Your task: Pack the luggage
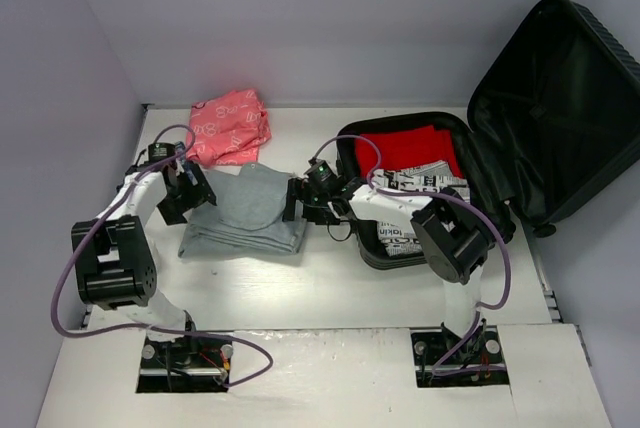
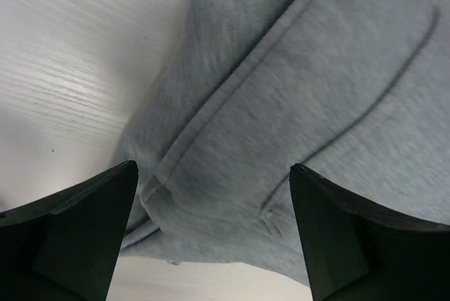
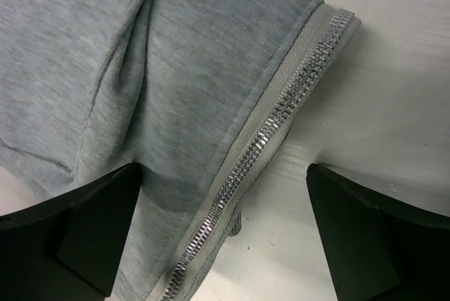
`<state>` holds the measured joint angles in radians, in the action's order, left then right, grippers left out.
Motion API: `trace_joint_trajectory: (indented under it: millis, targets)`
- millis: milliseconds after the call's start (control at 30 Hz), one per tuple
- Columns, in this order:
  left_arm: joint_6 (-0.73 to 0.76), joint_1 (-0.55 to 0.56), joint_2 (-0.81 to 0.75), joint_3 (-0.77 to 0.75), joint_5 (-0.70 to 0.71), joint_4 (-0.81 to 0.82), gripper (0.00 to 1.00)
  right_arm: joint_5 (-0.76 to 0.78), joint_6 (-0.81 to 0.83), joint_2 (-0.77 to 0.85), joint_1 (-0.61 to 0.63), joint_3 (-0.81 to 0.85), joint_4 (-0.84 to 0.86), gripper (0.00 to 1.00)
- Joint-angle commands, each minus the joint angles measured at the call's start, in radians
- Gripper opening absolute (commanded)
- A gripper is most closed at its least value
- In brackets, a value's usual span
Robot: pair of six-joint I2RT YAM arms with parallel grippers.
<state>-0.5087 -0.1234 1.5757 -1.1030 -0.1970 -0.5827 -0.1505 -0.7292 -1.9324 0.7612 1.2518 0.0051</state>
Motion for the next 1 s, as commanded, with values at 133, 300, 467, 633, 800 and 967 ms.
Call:
trace_joint_trajectory:
  millis: [133, 300, 467, 633, 800, 967]
  targets:
    - [0.018, -0.005, 0.079, 0.034, 0.021, 0.130, 0.83, -0.058, -0.024, -0.028, 0.009, -0.055, 0.111, 1.00]
    - [0.018, -0.005, 0.173, 0.049, 0.024, 0.135, 0.83, -0.107, -0.006, -0.065, 0.007, -0.081, 0.170, 0.99]
    - [-0.005, -0.004, 0.231, 0.061, -0.024, 0.133, 0.79, -0.142, 0.008, -0.091, 0.010, -0.089, 0.210, 0.83]
    - [-0.011, -0.004, 0.215, 0.058, -0.030, 0.098, 0.28, -0.169, 0.045, -0.099, 0.010, -0.063, 0.230, 0.47]
    - [-0.039, -0.002, 0.108, 0.055, -0.065, 0.049, 0.00, -0.172, 0.114, -0.053, 0.013, -0.016, 0.225, 0.01]
    - [-0.115, 0.002, -0.086, 0.022, -0.087, -0.008, 0.00, -0.126, 0.246, 0.062, 0.012, 0.083, 0.148, 0.00]
